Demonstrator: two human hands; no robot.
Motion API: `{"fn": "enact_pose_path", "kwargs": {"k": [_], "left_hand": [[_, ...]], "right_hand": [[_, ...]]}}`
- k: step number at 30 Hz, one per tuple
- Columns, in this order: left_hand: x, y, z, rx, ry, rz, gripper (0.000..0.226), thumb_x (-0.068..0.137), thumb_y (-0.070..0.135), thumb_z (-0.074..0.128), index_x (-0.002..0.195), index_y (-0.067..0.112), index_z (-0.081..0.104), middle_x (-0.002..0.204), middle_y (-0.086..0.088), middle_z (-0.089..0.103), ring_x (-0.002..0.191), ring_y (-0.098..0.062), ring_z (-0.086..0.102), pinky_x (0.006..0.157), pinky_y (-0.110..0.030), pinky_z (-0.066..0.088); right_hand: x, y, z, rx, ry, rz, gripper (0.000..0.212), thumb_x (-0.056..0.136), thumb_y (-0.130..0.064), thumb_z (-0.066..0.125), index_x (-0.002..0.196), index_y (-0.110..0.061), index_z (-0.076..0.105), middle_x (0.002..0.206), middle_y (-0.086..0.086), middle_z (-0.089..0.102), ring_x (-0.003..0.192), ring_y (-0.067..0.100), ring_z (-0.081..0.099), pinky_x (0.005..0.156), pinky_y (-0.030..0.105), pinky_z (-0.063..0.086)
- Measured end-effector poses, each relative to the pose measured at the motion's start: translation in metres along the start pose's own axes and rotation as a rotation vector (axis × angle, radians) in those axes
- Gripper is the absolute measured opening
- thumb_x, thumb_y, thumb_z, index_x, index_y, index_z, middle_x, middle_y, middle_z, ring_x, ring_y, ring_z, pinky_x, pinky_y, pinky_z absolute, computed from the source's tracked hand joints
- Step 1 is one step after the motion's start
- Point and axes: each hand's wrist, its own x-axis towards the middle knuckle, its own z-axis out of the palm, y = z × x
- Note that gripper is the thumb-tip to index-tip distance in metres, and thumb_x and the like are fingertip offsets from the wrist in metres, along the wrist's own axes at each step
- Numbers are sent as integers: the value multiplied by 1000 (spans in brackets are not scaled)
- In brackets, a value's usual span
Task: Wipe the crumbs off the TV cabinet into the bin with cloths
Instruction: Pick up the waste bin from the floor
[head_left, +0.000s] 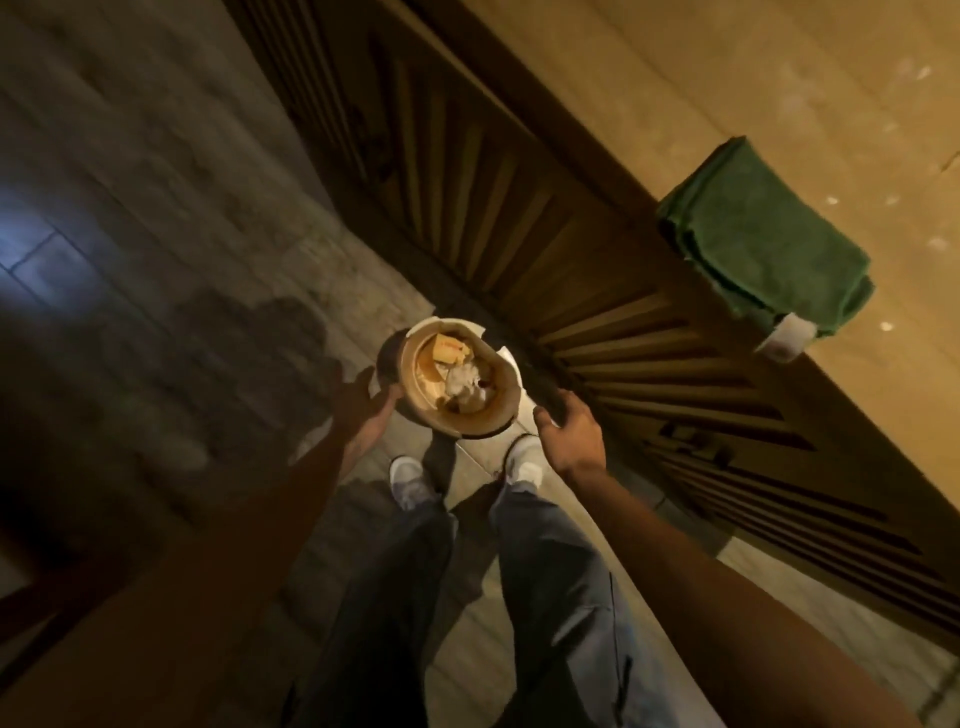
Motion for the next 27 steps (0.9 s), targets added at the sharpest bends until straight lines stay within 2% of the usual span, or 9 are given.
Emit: {"fn": "enact_pose_path", "kwargs": {"k": [2, 4, 9, 12, 15, 18, 21, 24, 27], "left_hand": [[19, -20, 11, -88, -31, -174, 60, 96, 40, 63, 146, 11, 49, 156, -16, 42, 144, -34, 38, 119, -42, 29], [40, -39, 26, -96, -29, -246, 61, 96, 43, 59, 150, 16, 46, 160, -12, 38, 147, -34, 34, 119, -41, 27], [93, -83, 73, -86, -64, -236, 60, 100, 31, 58, 154, 18, 38, 160, -10, 37, 145, -34, 37, 114, -45, 34], [122, -107, 104, -118, -44, -265, 60, 99, 29, 60, 153, 15, 40, 156, -12, 44, 142, -35, 43, 110, -44, 39], [142, -126, 133, -177, -11, -273, 56, 98, 27, 62, 148, 11, 44, 148, -15, 52, 136, -36, 49, 112, -48, 42], [156, -138, 154, -273, 8, -274, 43, 97, 22, 63, 136, 9, 51, 133, -15, 62, 126, -34, 58, 108, -50, 47], [164, -140, 168, -404, 65, -277, 40, 96, 9, 63, 134, 7, 50, 130, -16, 63, 123, -33, 61, 104, -52, 52], [164, -136, 168, -377, 90, -264, 45, 96, 2, 60, 138, 8, 48, 134, -16, 62, 126, -33, 60, 104, -52, 52], [157, -128, 164, -342, 124, -272, 42, 95, 3, 60, 137, 7, 54, 132, -16, 64, 123, -34, 62, 102, -51, 53]], "right_hand": [[20, 11, 16, 1, -21, 24, 57, 102, -35, 60, 153, -16, 43, 159, 10, 45, 144, 32, 44, 118, 42, 38], [43, 20, 33, -16, -46, 32, 56, 101, -32, 61, 153, -15, 44, 156, 11, 49, 141, 33, 49, 117, 44, 41], [109, 38, 79, -41, -93, 28, 57, 101, -27, 61, 153, -15, 42, 153, 11, 52, 138, 32, 52, 115, 48, 44], [144, 52, 104, -82, -118, 42, 56, 103, -25, 59, 154, -15, 41, 152, 11, 53, 138, 33, 52, 115, 48, 44], [172, 66, 124, -114, -147, 83, 54, 103, -26, 58, 153, -13, 42, 148, 16, 54, 135, 36, 52, 113, 49, 44], [188, 80, 140, -132, -147, 102, 42, 102, -25, 59, 138, -6, 50, 134, 18, 60, 126, 38, 56, 104, 46, 49], [194, 92, 152, -104, -105, 89, 23, 101, -19, 58, 120, -8, 50, 115, 14, 60, 116, 36, 60, 90, 41, 50], [192, 92, 154, -51, -75, 94, 13, 100, -16, 57, 109, -8, 50, 115, 18, 62, 113, 37, 60, 94, 46, 53], [185, 85, 147, -18, -43, 100, 21, 98, -15, 57, 117, -5, 57, 121, 21, 64, 116, 39, 60, 99, 45, 52]]}}
